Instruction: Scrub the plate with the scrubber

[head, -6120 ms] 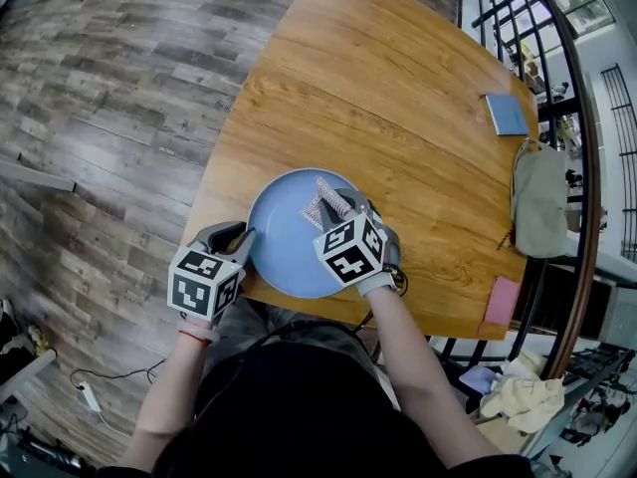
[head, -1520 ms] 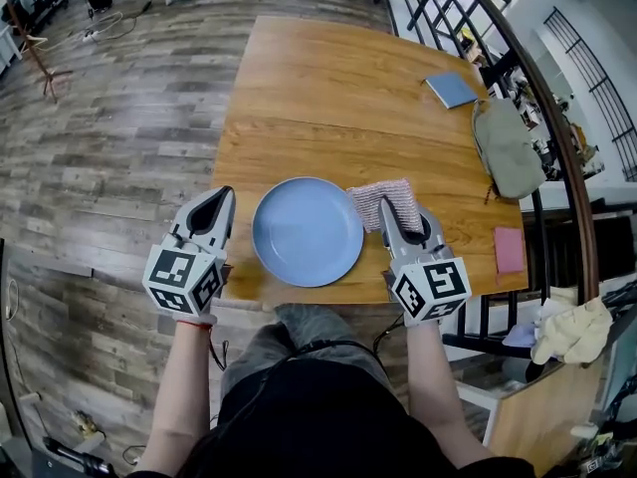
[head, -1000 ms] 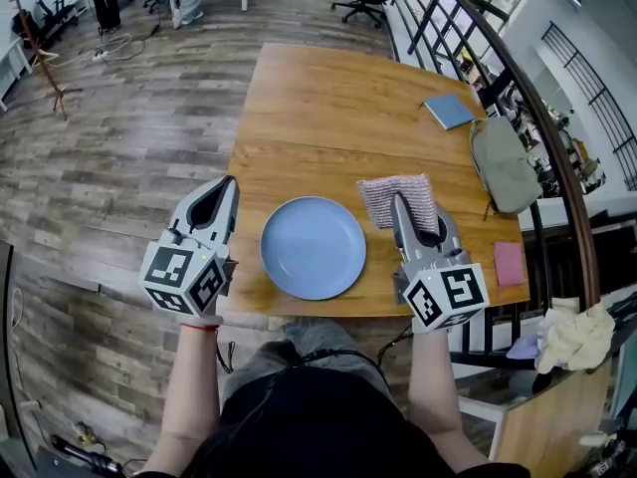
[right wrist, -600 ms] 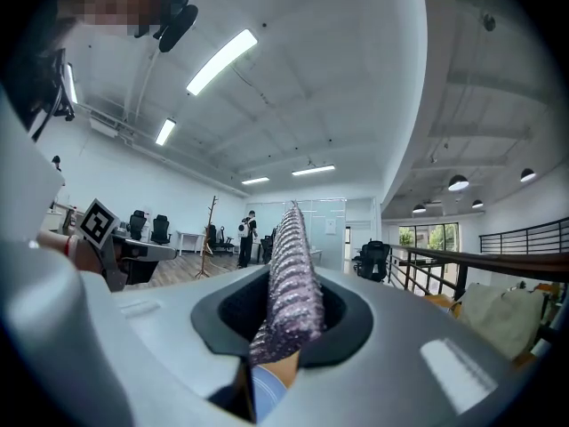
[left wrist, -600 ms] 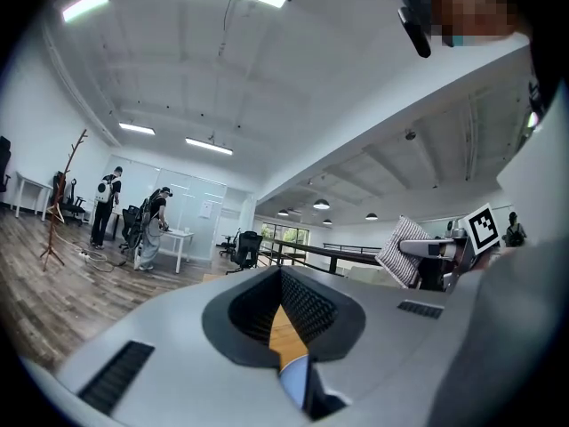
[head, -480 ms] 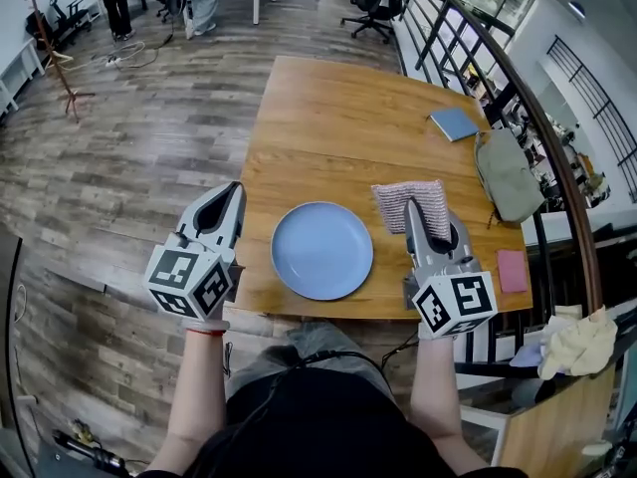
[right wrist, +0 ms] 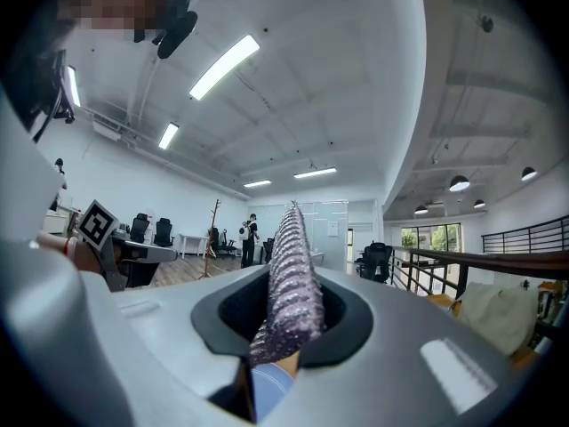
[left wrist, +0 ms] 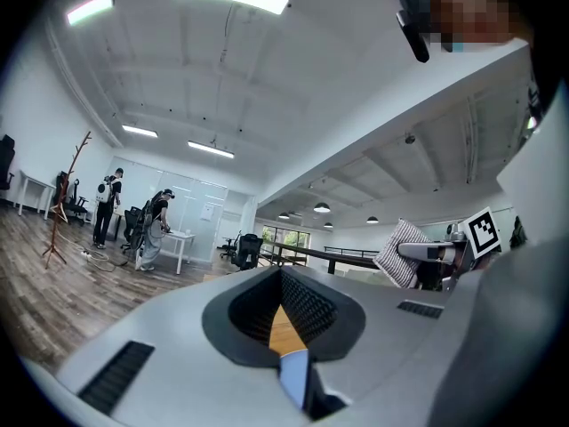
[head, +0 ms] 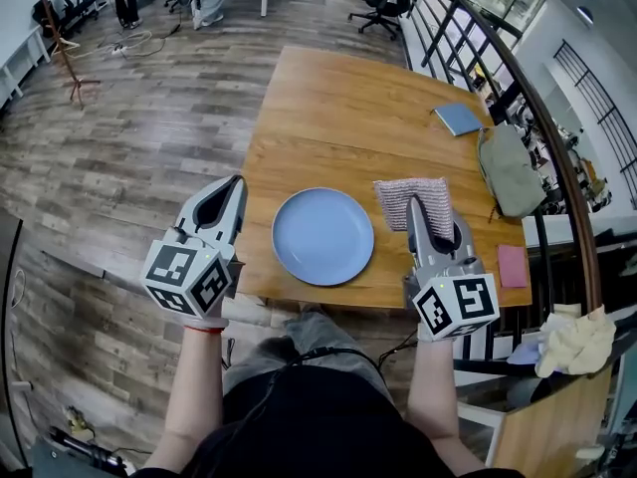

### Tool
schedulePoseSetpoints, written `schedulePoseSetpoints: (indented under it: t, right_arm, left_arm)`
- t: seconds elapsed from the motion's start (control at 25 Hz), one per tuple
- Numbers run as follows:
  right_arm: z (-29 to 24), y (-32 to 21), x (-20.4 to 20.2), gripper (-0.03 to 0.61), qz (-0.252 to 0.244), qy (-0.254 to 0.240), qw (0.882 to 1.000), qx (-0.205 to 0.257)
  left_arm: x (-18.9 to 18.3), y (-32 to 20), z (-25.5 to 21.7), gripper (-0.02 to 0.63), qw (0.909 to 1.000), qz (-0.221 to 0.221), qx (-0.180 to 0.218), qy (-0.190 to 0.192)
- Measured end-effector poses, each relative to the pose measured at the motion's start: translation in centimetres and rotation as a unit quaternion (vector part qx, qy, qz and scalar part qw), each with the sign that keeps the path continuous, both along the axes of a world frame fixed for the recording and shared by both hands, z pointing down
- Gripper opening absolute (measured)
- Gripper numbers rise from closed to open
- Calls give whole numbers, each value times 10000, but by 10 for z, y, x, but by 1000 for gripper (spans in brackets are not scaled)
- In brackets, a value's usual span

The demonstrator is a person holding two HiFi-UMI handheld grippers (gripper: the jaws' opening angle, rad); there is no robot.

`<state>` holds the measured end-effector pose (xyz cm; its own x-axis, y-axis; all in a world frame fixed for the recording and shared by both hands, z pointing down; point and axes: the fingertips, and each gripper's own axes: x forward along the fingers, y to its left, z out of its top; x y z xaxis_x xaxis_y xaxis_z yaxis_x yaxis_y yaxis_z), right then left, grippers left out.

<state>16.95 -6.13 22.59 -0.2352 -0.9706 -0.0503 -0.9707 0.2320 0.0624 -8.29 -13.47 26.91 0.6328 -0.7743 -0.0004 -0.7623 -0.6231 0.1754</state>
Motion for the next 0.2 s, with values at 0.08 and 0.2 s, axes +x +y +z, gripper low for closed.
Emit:
schedulePoseSetpoints:
  t: [0.08,0.2]
  right_arm:
    - [-1,4,-2,75,-24,-16,10000,30]
    - [-2,8,-8,75,-80,-4,9999,71]
  left_arm:
    - [-2,3,0,-3,10000,-19,13,18]
    - [-5,6,-1,-3,10000,-51,37,41]
